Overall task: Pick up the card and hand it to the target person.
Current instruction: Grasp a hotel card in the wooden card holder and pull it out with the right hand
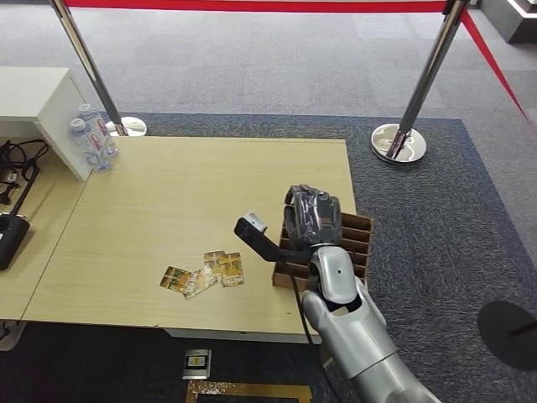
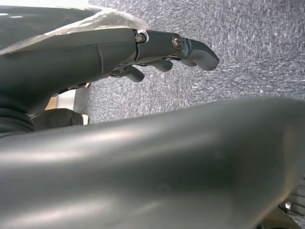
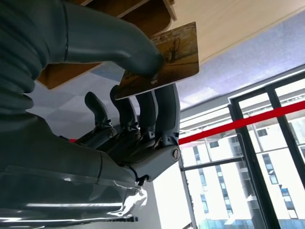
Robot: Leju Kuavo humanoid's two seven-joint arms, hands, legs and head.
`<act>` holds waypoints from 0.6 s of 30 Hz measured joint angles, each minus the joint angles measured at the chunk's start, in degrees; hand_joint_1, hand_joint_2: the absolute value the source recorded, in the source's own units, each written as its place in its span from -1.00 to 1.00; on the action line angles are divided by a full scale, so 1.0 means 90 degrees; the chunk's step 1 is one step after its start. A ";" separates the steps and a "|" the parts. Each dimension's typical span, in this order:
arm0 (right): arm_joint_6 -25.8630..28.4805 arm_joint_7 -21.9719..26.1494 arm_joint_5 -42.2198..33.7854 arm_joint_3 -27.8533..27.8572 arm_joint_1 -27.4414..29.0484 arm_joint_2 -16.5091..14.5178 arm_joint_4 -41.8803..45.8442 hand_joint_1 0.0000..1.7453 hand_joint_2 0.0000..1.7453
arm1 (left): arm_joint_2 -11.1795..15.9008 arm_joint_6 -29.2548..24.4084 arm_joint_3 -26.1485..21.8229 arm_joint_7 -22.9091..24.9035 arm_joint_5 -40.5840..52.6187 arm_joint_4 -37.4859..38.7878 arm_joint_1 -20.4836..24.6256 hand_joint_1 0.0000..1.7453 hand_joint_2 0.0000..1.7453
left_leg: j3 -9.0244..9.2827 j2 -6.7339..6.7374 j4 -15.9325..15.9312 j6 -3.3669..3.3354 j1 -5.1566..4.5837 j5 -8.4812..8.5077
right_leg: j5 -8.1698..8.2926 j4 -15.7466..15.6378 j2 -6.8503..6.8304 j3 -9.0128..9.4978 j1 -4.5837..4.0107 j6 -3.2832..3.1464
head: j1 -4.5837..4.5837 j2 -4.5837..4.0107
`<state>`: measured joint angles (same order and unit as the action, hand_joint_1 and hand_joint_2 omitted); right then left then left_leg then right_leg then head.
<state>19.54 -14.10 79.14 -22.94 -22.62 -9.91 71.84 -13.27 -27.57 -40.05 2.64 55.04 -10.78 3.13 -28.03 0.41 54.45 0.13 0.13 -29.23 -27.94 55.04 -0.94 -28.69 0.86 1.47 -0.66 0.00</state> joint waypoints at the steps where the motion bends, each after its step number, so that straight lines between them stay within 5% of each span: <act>1: 0.0012 0.0017 -0.0027 -0.0042 0.0011 0.0004 0.0087 0.58 1.00 | 0.0000 -0.0002 -0.0002 0.0000 -0.0002 0.0004 0.0000 -1.00 -1.00 | 0.0000 0.0000 0.0000 0.0000 0.0000 0.0000 | 0.0000 0.0000 0.0000 0.0000 0.0000 0.0000 | 0.0000 0.0000; 18: -0.0168 0.0400 -0.0622 -0.0665 0.0097 -0.0079 0.0776 0.63 1.00 | -0.0019 -0.0109 -0.0124 0.0032 -0.0039 0.0019 0.0003 -1.00 -1.00 | -0.0003 0.0000 0.0000 0.0000 0.0001 0.0000 | 0.0000 0.0000 0.0000 -0.0001 -0.0001 0.0000 | 0.0001 0.0000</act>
<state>18.03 -10.50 73.54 -28.93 -21.75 -10.62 78.82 -13.44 -28.55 -41.17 2.93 54.69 -10.61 3.16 -28.05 0.41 54.45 0.13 0.13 -29.23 -27.94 55.04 -0.94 -28.70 0.86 1.47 -0.65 0.00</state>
